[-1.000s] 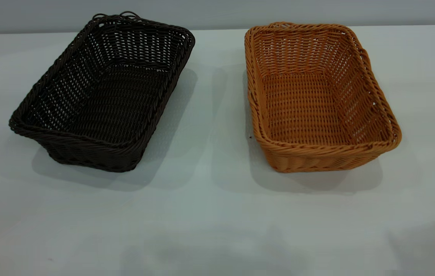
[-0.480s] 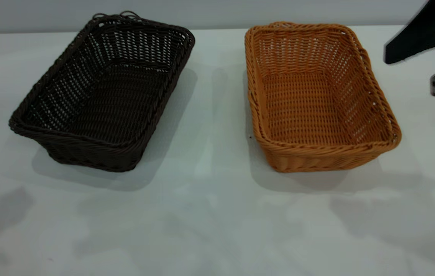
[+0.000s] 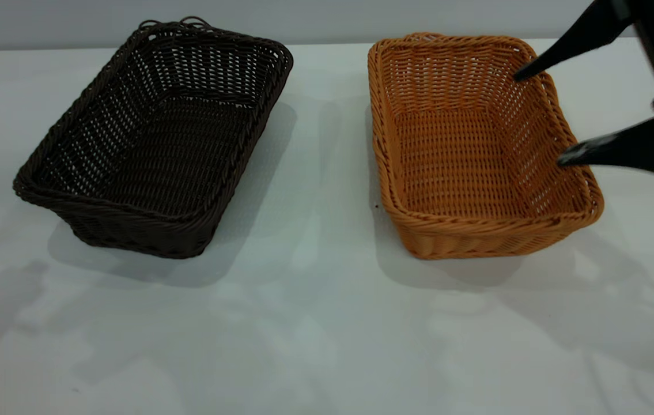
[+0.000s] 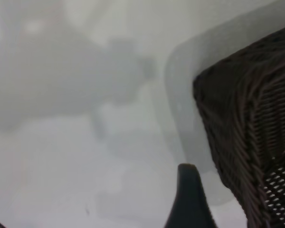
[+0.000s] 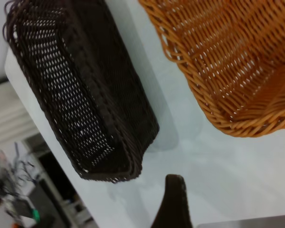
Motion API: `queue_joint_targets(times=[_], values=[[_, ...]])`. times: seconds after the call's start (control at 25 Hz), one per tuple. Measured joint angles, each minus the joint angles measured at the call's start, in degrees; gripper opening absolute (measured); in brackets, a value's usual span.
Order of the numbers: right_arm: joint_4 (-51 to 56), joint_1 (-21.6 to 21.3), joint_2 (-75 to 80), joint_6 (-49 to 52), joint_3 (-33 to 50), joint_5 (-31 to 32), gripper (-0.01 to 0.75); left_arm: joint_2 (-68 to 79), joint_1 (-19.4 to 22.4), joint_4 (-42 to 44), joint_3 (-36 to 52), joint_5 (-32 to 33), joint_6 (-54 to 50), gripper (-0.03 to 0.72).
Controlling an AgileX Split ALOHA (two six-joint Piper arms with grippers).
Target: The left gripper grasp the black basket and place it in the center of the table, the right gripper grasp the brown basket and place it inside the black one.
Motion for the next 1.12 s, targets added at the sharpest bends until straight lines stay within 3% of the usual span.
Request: queue_joint_targets(times=[0.2, 0.4, 0.8, 1.12], values=[[8.1, 3.8, 7.1, 1.14, -0.51, 0.0, 0.532, 2.92, 0.0, -0.48, -0.33, -3.46, -0.83, 0.474], [9.41, 7.81, 14.92, 7.2, -1.7, 0.0, 0.526, 5.53, -0.32, -1.26, -0.33, -4.97, -4.42, 0.474], [10.02, 8.09, 19.73, 9.57, -2.53, -5.52, 0.524, 8.88, -6.81, -3.29, -0.33, -11.04, -5.73, 0.474], [10.09, 8.09, 19.88, 9.91, -6.17, -8.57, 0.524, 12.29, -7.02, -3.31, -0.33, -12.99, -7.05, 0.474]])
